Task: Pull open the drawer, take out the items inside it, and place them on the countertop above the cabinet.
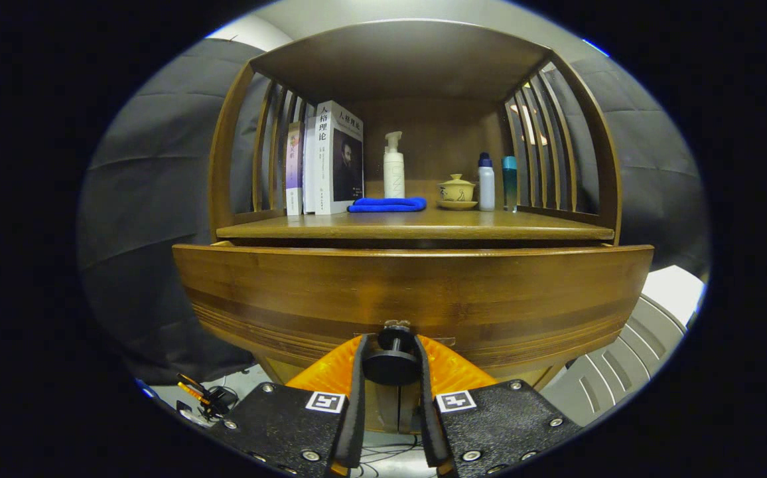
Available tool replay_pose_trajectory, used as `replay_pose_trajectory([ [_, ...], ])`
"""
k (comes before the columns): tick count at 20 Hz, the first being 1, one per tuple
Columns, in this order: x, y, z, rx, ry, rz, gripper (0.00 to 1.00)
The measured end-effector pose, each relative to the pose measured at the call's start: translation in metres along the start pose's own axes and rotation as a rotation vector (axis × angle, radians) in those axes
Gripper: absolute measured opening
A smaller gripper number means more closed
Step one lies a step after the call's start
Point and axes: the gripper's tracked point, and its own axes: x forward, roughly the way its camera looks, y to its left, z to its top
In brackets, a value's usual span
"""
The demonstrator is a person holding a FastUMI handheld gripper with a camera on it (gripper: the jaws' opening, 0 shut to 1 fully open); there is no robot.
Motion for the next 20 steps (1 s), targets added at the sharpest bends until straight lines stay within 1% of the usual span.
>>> replay_pose_trajectory([
  [6,-0.041,0.006,-0.01,0.009,0.001,0.01,0.36],
  [10,-0.064,0.012,-0.018,0.022,0.023,0.043,0.36],
  [13,-0.082,0.015,-0.022,0.025,0.027,0.047,0.36],
  [20,-0.11,0.022,-0.032,0.031,0.046,0.076,0.36],
])
